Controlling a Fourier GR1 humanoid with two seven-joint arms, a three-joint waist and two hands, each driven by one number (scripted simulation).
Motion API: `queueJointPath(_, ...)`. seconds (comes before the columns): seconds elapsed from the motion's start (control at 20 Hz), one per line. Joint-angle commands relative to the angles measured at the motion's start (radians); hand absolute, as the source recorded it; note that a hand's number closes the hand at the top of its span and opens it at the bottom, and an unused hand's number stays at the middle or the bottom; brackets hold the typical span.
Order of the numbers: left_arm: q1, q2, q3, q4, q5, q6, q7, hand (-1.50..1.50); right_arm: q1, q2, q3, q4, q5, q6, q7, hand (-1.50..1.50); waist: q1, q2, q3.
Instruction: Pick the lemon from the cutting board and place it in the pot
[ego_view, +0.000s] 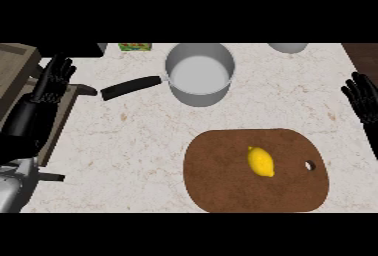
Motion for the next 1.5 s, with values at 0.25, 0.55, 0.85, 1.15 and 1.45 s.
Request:
queueJointPath(0.25,0.122,-0.114,-0.158,0.182,0.052,-0.071,0.185,0.00,0.013,-0.035,0.364,-0.010,0.144,0.260,0.076,1.50,0.031,0.028,-0.001)
queueJointPath(0.55,0.162,-0.150,-0.162,0.219,0.077,-0.072,0.209,0.00,0.109,0.207,0.256,-0.075,0.325,-0.196,-0.370,-1.50,-0.020,0.002,0.006)
queueJointPath(0.85,0.152,-0.187,-0.146,0.250,0.050,-0.103,0.224,0.00,0.208,0.113,0.254,-0.341,0.316,-0.081,-0.213,-1.50,-0.007,-0.001,0.001)
queueJointPath(1.15,0.168,-0.169,-0.145,0.228,0.039,-0.097,0.208,0.00,0.134,-0.031,0.259,-0.417,0.334,0.026,0.227,-1.50,-0.001,-0.002,-0.002)
queueJointPath(1.45,0.123,-0.202,-0.130,0.305,0.030,-0.128,0.211,0.00,-0.047,0.059,0.296,-0.319,0.255,0.086,0.488,-1.50,0.010,0.004,0.000)
